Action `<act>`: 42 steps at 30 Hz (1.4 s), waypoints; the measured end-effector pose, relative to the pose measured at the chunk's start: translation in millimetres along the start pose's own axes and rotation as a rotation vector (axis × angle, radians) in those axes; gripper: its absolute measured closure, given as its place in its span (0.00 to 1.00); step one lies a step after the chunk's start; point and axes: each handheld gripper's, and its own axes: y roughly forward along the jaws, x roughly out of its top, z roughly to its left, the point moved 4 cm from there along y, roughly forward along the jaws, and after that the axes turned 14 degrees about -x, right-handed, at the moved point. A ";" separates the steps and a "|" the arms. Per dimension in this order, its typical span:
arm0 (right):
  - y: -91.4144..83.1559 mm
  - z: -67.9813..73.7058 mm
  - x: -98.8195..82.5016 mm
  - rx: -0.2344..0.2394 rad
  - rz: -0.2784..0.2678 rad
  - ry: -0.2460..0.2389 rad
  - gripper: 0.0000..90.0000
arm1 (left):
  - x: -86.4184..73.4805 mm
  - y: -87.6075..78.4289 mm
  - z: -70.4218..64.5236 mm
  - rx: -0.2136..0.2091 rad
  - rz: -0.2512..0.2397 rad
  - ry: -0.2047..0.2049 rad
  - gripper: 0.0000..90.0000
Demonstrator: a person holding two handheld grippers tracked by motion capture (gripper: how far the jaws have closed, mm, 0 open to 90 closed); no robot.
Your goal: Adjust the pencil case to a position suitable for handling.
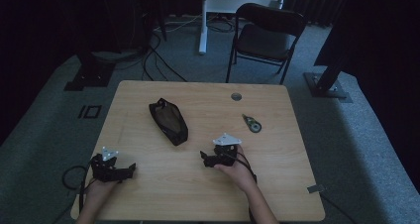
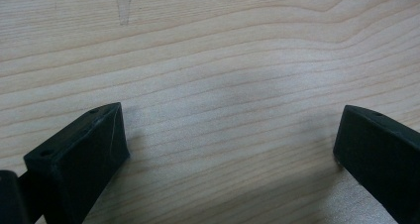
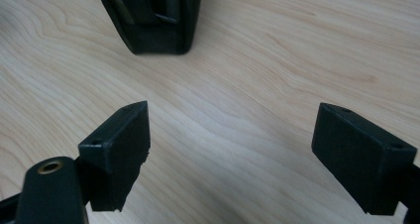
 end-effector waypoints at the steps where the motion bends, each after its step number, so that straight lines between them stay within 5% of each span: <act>1: 0.8 2.1 1.4 0.003 0.000 -0.002 0.16 | 0.0 0.0 0.0 0.000 0.000 0.000 0.00; 17: 15.1 29.7 17.8 0.037 -0.019 -0.034 0.19 | 0.0 0.1 -0.1 0.000 -0.001 -0.001 0.00; 42: 40.1 60.8 43.2 0.079 -0.051 -0.016 0.27 | -0.1 0.0 -0.4 -0.005 0.002 0.004 0.00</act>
